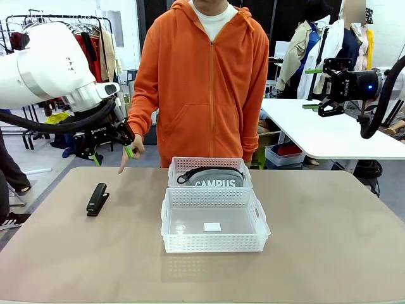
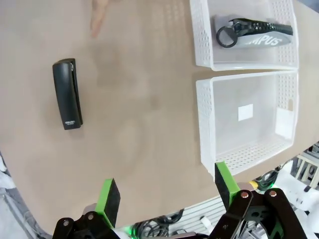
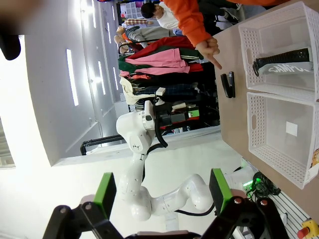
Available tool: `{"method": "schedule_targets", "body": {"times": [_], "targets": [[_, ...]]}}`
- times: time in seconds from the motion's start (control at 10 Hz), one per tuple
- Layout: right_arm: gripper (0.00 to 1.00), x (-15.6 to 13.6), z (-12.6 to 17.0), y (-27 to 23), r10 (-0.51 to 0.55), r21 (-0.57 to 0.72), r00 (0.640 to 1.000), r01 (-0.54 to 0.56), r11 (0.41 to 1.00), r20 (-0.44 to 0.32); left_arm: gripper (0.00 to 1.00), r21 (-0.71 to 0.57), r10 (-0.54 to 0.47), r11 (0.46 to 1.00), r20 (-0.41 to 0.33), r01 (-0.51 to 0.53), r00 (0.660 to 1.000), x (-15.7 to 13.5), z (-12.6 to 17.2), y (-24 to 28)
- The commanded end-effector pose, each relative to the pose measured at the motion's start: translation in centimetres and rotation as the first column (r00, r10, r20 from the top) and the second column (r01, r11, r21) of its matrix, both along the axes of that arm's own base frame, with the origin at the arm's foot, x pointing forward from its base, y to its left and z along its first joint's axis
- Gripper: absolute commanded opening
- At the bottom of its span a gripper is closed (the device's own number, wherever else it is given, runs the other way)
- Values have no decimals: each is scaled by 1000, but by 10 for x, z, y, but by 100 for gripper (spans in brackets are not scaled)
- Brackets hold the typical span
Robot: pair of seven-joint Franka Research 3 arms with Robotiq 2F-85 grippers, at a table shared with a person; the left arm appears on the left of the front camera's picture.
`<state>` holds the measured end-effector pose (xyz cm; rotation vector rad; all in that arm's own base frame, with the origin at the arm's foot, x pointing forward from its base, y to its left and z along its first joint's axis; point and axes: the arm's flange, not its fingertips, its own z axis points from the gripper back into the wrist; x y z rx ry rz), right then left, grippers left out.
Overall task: Distribute items into two baskets.
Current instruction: Pick up the Stapler that the person points to.
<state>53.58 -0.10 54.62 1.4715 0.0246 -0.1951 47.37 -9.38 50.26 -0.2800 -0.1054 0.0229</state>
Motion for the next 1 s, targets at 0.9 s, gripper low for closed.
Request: {"method": "schedule_targets", "body": {"times": [0.9], "targets": [[100, 0, 2, 0, 1, 0, 1000, -1, 1000, 9, 100, 320, -3, 945, 200, -63, 980, 49, -80, 3]]}}
